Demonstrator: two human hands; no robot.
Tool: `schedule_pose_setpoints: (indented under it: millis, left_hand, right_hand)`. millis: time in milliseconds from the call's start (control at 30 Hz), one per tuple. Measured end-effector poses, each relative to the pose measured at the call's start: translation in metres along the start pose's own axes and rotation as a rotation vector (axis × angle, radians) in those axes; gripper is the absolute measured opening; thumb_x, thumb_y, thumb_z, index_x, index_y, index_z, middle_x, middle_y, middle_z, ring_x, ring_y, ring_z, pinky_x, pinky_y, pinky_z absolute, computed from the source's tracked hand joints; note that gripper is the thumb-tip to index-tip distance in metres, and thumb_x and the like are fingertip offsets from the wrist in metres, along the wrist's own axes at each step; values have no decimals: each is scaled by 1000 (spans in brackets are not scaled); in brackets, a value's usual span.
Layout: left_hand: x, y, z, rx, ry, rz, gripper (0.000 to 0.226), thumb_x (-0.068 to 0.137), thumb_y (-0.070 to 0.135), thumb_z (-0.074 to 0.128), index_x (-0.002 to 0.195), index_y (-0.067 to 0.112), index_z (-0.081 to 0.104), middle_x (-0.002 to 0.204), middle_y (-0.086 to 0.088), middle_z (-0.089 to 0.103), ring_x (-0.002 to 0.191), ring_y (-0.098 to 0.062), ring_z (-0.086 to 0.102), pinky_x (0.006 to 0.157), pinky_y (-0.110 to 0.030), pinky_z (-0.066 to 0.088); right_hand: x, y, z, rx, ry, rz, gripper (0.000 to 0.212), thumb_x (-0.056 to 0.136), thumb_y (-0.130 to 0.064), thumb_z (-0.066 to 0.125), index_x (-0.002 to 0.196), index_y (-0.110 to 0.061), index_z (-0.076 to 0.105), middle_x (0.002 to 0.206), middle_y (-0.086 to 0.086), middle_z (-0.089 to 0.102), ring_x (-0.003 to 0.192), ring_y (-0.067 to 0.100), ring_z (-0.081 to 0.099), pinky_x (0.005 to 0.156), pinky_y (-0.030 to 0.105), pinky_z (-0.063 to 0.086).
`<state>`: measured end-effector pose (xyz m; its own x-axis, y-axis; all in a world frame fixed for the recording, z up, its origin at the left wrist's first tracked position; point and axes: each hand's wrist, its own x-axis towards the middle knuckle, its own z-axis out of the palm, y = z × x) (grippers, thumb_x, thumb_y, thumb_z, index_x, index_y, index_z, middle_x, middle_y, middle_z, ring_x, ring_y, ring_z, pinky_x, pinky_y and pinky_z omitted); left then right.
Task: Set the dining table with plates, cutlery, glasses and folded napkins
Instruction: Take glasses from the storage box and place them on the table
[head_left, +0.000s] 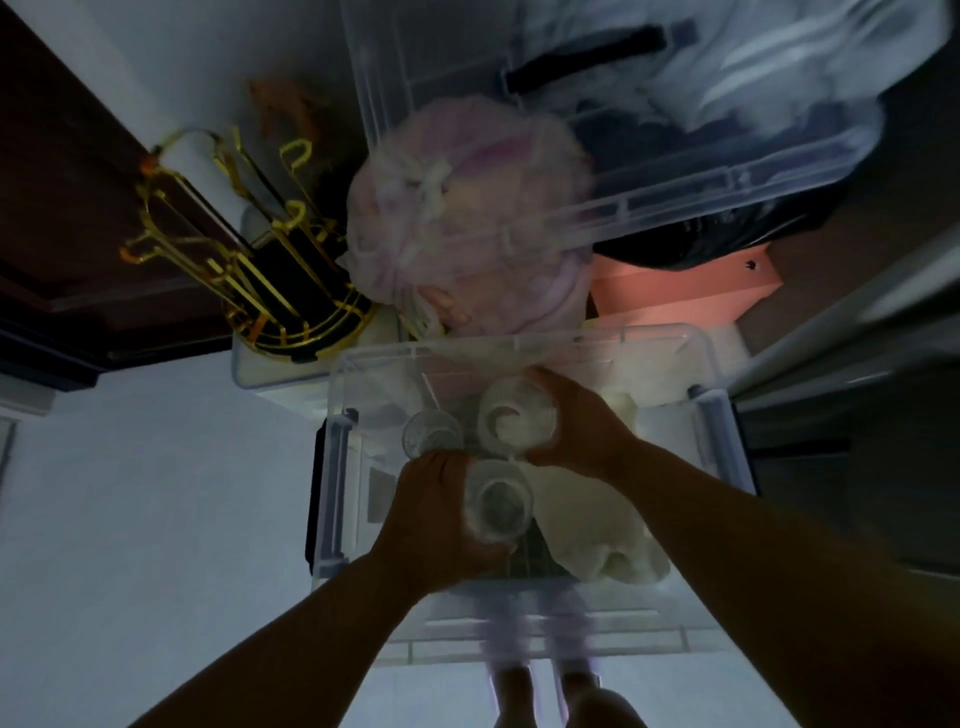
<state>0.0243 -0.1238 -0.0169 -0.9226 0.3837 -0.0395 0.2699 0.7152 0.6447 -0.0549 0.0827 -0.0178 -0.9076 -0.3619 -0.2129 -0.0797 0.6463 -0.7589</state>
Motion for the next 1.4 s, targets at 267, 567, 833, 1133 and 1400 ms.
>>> schedule_pose_setpoints:
  millis: [267, 567, 833, 1133, 1400]
  left_hand:
    - [21, 85, -61, -264, 152, -16, 74, 50, 39, 85, 116, 29, 56, 108, 18, 63, 102, -1, 61, 83, -27, 54]
    - [81, 244, -71, -282, 129, 199, 63, 53, 50, 71, 107, 23, 52, 99, 8, 59, 91, -12, 57, 76, -24, 48]
    - [85, 423, -26, -421, -2, 451, 72, 45, 56, 65, 109, 27, 54, 101, 15, 61, 90, 6, 57, 74, -8, 44]
    - [57, 628, 88, -423, -182, 597, 89, 40, 63, 67, 117, 21, 52, 108, 6, 61, 97, -12, 56, 82, -22, 40]
    - [67, 728, 193, -343, -303, 522, 79, 62, 43, 85, 126, 17, 46, 113, 6, 56, 102, -13, 55, 81, -23, 41]
  right_hand:
    - [-96, -48, -87, 251, 521, 72, 71, 59, -19, 89, 113, -37, 47, 107, -24, 56, 101, -13, 54, 82, 5, 43]
    - [-239, -86, -178, 342, 999, 134, 59, 52, -34, 81, 103, -41, 53, 103, -12, 63, 94, 11, 66, 71, 36, 57]
    - [-392, -79, -241, 297, 1381, 173, 60, 53, -27, 81, 105, -29, 50, 95, -15, 63, 89, -10, 59, 77, 6, 43]
    - [-597, -28, -292, 111, 1616, 406, 65, 60, -31, 88, 112, -27, 50, 101, -15, 59, 93, -5, 56, 80, 13, 44]
    - [-708, 31, -319, 65, 1721, 538, 64, 61, -30, 87, 111, -29, 47, 102, -13, 59, 97, 8, 58, 85, 28, 46]
